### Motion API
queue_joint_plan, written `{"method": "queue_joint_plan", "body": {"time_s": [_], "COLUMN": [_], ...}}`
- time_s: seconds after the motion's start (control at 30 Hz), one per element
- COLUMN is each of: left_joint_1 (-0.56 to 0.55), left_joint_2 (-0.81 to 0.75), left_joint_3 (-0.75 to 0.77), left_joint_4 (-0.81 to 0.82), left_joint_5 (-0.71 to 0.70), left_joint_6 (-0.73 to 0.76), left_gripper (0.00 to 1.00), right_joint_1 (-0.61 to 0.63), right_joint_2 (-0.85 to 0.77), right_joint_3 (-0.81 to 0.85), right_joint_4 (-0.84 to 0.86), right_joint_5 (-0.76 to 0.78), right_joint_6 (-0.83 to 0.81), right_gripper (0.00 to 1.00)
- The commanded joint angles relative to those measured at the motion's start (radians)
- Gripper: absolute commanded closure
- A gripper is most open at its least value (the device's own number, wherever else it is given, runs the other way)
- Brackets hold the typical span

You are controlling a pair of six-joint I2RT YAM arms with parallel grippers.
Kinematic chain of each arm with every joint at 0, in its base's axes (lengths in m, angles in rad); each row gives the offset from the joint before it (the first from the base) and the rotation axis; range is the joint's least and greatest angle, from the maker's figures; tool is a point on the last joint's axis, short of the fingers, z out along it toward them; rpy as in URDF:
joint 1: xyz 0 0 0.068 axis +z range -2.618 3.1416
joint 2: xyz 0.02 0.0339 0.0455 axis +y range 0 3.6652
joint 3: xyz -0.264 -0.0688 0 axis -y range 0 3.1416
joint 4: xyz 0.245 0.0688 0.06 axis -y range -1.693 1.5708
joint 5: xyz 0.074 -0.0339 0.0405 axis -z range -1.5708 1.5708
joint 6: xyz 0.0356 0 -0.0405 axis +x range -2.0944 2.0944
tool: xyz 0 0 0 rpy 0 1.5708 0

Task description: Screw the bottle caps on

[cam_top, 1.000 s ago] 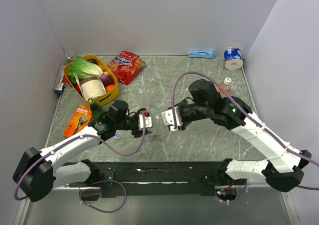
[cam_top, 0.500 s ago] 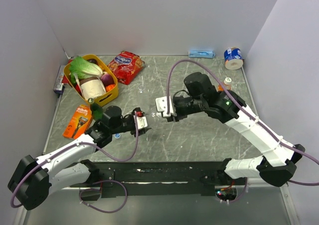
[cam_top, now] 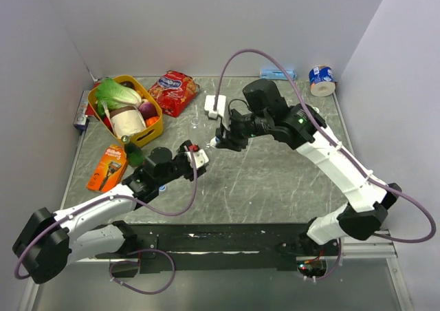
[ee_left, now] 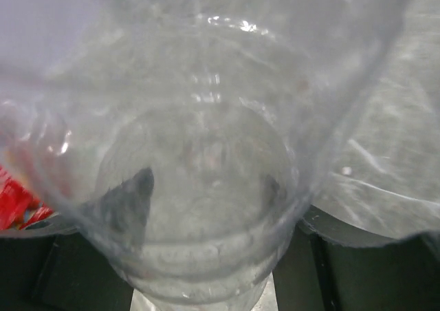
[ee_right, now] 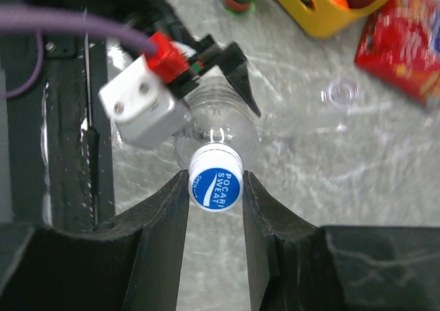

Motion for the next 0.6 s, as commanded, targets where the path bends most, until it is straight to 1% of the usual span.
{"method": "queue_joint_plan", "body": {"time_s": [0.0,0.03,0.07,0.13,0.23,0.3,0.33,0.4,0.43,0.5,0.53,0.57], "left_joint_1": [-0.055,-0.064,-0.070,-0.070,-0.069,-0.069,-0.070,-0.070,-0.070,-0.070,-0.070,-0.070], "left_joint_2": [0.019,0.038,0.044,0.058,0.059,0.058,0.055,0.049,0.044,0.041,0.041,0.043], "left_joint_3": [0.129,0.136,0.144,0.152,0.146,0.136,0.132,0.118,0.107,0.098,0.094,0.090], "left_joint_4": [0.211,0.211,0.207,0.187,0.146,0.106,0.092,0.055,0.041,0.003,-0.011,-0.023], "left_joint_5": [-0.271,-0.317,-0.375,-0.406,-0.426,-0.423,-0.419,-0.407,-0.403,-0.385,-0.379,-0.370], "left_joint_6": [-0.064,-0.069,-0.075,-0.093,-0.107,-0.118,-0.124,-0.130,-0.135,-0.147,-0.150,-0.153], "left_gripper": [0.99,0.99,0.99,0.99,0.99,0.99,0.99,0.99,0.99,0.99,0.99,0.99], "right_joint_1": [0.003,-0.004,-0.010,-0.017,-0.020,-0.017,-0.017,-0.024,-0.031,-0.053,-0.062,-0.069], "right_joint_2": [0.072,0.084,0.099,0.112,0.148,0.179,0.188,0.195,0.195,0.181,0.176,0.169], "right_joint_3": [0.042,0.054,0.071,0.094,0.166,0.233,0.267,0.279,0.281,0.276,0.287,0.301], "right_joint_4": [-0.074,-0.086,-0.089,-0.094,-0.106,-0.112,-0.114,-0.100,-0.095,-0.088,-0.097,-0.120], "right_joint_5": [0.055,0.063,0.068,0.120,0.178,0.189,0.197,0.194,0.177,0.140,0.100,0.024], "right_joint_6": [0.321,0.364,0.440,0.508,0.567,0.567,0.567,0.567,0.559,0.540,0.483,0.457], "right_gripper": [0.78,0.80,0.83,0.85,0.85,0.81,0.77,0.72,0.61,0.47,0.37,0.31]}}
